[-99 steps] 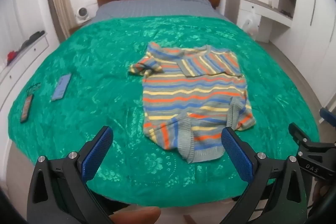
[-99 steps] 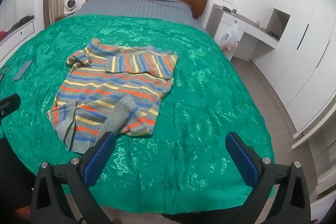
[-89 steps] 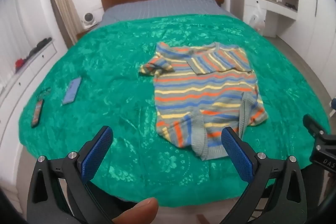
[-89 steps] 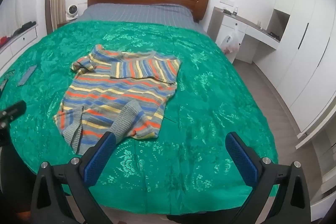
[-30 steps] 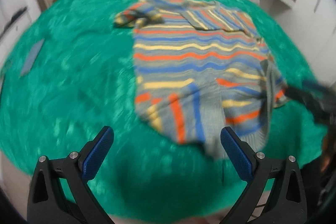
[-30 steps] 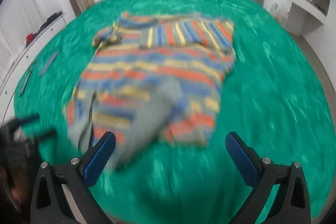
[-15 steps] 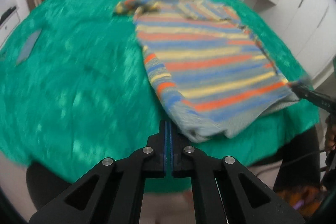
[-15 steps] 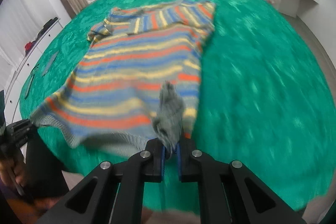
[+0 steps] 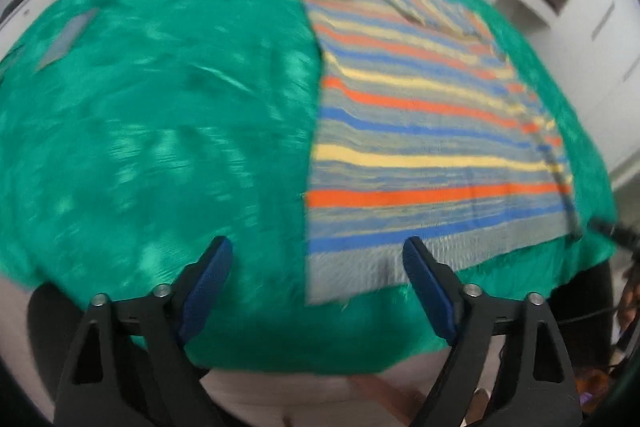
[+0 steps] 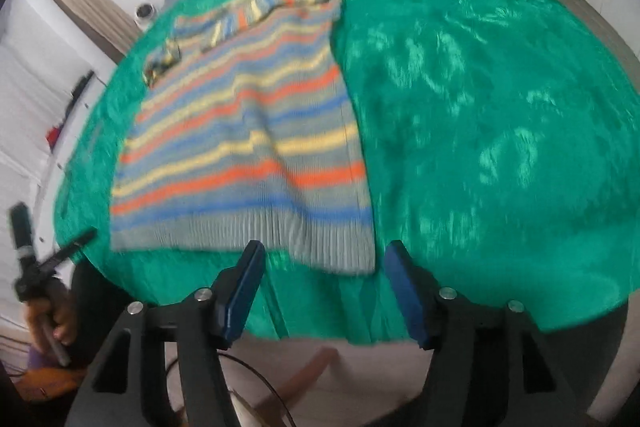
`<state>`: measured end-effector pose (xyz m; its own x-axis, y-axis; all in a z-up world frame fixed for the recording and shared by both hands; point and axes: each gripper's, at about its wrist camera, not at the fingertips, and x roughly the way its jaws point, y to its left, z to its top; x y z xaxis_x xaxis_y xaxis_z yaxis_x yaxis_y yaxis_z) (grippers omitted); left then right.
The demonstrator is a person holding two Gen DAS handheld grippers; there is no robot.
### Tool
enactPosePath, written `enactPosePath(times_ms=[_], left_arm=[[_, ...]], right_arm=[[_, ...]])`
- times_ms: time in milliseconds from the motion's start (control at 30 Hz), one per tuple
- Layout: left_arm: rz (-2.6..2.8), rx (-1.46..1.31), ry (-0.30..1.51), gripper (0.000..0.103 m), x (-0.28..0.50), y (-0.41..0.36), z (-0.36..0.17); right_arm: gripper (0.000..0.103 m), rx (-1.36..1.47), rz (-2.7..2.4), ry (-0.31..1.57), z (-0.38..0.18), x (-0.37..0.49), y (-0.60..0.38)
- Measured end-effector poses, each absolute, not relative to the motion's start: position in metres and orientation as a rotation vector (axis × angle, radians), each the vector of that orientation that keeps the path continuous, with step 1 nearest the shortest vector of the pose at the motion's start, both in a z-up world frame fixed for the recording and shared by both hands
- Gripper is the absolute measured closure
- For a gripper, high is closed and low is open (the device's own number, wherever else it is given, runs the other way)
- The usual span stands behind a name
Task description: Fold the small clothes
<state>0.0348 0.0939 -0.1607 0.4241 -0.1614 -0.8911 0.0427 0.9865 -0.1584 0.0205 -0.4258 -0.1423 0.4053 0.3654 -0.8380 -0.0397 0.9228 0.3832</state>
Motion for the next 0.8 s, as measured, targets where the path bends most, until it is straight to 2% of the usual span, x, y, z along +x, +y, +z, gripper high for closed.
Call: enactPosePath(times_ms=[33, 67, 100, 133, 167, 233, 400, 600, 700, 767, 800], left_arm=[[-0.131, -0.098, 1.16, 0.052, 0.041, 0.085, -0.17], [-0.136, -0.088, 1.184, 0.069, 0.045, 0.078, -0.177], [-0.15, -0.093, 1.188, 0.098, 0.048, 0.074, -0.181], [-0.15, -0.092, 1.187, 0.099, 0.044, 0.071, -0.18], [-0.138, -0.084, 1.182, 0.099, 0.043, 0.071, -0.178], [-0.109, -0.069, 1.167, 0.1, 0.037, 0.076, -0.169], [-0.081, -0.074, 1.162, 0.1, 0.021, 0.088, -0.157], [-0.027, -0.005, 1.178, 0.1, 0.026, 0.079, -0.191], [-0.011, -0.003, 1.166, 0.089, 0.024, 0.078, -0.187], [-0.002, -0.016, 1.172, 0.077, 0.018, 0.083, -0.18], [0.007, -0.024, 1.167, 0.062, 0.016, 0.088, -0.172]], right_arm=[[0.041, 0.347, 0.25, 1.117, -0.148, 0.032, -0.43], [0.041, 0.352, 0.237, 1.119, -0.154, 0.038, -0.433], [0.043, 0.362, 0.242, 1.143, -0.165, 0.043, -0.435], [0.061, 0.392, 0.281, 1.195, -0.181, 0.053, -0.435], [0.094, 0.403, 0.297, 1.217, -0.188, 0.055, -0.434], [0.097, 0.4, 0.301, 1.237, -0.19, 0.055, -0.435], [0.098, 0.215, 0.207, 1.204, -0.151, 0.03, -0.431], [0.099, 0.157, 0.147, 1.268, -0.207, 0.041, -0.413], [0.098, 0.144, 0.146, 1.254, -0.202, 0.043, -0.409], [0.088, 0.145, 0.166, 1.26, -0.197, 0.043, -0.408], [0.083, 0.147, 0.179, 1.286, -0.192, 0.043, -0.411]])
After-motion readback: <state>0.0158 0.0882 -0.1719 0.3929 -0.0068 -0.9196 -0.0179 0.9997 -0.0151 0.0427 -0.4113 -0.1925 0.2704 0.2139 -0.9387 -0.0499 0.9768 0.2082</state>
